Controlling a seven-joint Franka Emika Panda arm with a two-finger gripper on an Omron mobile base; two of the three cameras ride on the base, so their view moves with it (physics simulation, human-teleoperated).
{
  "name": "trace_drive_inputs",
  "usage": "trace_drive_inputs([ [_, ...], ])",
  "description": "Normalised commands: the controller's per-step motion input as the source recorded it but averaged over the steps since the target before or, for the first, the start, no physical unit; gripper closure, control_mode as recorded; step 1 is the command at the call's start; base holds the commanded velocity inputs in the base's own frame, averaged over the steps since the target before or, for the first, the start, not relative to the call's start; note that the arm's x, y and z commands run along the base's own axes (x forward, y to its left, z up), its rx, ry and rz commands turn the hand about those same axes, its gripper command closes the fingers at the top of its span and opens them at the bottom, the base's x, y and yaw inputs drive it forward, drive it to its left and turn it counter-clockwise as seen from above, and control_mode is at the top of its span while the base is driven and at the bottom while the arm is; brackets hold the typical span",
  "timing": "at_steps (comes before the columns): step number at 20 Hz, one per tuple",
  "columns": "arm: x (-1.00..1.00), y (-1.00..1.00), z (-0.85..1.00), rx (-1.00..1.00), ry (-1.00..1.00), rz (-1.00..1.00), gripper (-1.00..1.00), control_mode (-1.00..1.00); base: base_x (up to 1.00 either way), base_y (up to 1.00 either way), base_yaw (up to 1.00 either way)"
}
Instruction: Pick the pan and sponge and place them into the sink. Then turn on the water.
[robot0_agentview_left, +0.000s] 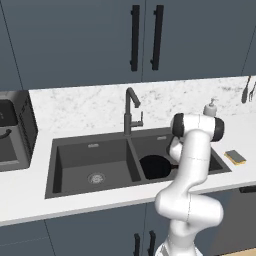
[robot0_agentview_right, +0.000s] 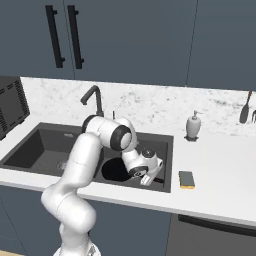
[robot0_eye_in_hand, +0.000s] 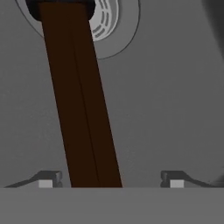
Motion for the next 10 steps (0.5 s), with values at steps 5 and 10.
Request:
trace_drive_inputs([
  [5,0.04,0.01,0.53,0.00,0.01,0.08,-1.00,-1.00,0.00,0.00,0.00],
  [10,0.00,0.09,0.84,0.00,0.00,0.11,-1.00,-1.00,0.00,0.00,0.00],
])
